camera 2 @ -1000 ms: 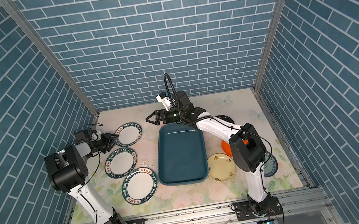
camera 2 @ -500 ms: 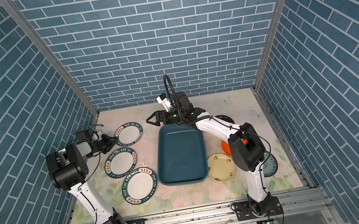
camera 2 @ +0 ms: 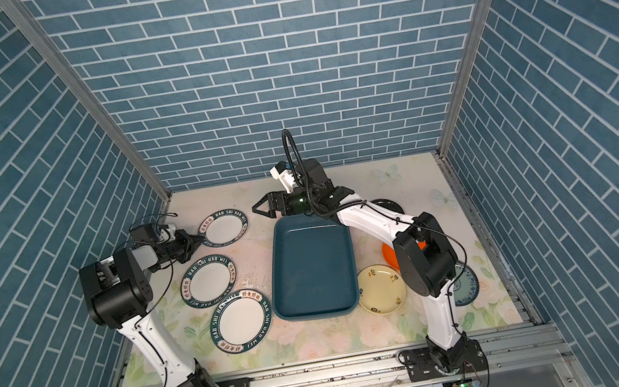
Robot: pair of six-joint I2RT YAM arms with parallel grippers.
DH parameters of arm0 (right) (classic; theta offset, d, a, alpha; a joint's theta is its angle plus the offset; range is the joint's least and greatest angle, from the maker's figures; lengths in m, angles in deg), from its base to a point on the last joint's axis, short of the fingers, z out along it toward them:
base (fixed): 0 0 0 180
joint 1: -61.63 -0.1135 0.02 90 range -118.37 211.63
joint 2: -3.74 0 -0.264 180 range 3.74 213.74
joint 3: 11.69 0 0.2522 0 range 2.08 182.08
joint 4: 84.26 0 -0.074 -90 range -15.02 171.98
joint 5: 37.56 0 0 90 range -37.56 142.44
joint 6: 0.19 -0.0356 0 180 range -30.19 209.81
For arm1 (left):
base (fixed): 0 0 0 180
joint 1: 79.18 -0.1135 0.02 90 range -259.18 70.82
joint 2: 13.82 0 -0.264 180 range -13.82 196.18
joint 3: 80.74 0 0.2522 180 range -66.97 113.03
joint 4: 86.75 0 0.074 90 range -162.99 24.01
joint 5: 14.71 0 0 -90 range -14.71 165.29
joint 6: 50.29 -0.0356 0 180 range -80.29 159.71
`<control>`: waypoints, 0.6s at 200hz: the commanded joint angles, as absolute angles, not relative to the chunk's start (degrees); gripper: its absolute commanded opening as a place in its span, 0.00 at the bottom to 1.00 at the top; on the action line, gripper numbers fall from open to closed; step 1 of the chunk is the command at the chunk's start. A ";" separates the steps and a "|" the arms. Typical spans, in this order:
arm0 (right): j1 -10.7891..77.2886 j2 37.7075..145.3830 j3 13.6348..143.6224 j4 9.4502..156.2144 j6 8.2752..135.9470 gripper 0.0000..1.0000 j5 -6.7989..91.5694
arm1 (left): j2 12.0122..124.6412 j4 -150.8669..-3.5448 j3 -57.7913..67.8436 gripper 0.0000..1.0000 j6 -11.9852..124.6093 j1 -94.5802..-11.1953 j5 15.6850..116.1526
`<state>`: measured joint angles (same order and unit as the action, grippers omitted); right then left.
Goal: Place the plates into the plastic bin on the countertop
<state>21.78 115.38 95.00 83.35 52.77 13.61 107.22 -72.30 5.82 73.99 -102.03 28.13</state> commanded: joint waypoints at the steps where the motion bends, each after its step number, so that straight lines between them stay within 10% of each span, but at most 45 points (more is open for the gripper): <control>1: 21.47 112.74 93.84 83.58 54.85 0.98 14.29 | 103.77 -72.71 4.03 0.01 75.88 -102.02 29.10; 120: 21.46 107.77 90.41 83.06 58.05 0.98 17.13 | 82.13 -74.55 -3.25 0.00 81.05 -98.22 26.70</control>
